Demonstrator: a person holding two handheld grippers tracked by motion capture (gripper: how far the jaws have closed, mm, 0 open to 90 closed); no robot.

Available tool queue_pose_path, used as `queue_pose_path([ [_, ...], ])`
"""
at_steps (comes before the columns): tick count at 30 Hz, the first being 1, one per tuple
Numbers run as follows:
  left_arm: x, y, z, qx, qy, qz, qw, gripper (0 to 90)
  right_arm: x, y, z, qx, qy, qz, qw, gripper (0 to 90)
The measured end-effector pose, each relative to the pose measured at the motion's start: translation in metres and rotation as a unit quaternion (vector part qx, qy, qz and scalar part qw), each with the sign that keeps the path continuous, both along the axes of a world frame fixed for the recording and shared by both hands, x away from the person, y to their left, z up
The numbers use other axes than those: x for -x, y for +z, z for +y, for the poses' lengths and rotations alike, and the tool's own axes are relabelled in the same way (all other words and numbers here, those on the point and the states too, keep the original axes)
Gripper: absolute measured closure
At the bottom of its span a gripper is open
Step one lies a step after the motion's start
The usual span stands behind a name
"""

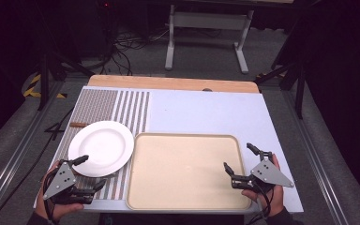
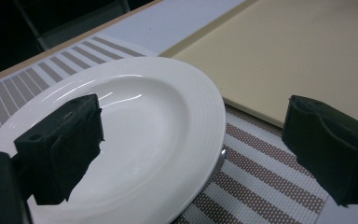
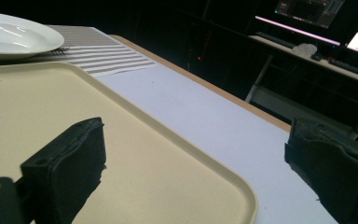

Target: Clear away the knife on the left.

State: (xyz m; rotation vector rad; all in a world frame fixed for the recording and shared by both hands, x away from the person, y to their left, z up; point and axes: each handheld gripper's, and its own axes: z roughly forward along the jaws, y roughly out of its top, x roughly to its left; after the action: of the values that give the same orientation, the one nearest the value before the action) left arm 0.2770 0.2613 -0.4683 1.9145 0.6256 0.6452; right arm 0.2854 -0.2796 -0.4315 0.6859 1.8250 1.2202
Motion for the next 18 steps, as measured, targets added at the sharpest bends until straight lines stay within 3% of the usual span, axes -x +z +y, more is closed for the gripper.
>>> queue_pose_path([
  [8, 0.004, -0.002, 0.0, -0.01, 0.001, 0.003, 0.9999, 6.5, 0.003, 0.008, 0.0, -0.015, 0.011, -0.012, 0.9998, 6.2],
  [18, 0.013, 0.0, 0.009, -0.018, 0.017, 0.002, 0.9997, 6.0, -0.001, 0.01, 0.005, -0.011, 0.021, -0.02, 0.9995, 6.2],
])
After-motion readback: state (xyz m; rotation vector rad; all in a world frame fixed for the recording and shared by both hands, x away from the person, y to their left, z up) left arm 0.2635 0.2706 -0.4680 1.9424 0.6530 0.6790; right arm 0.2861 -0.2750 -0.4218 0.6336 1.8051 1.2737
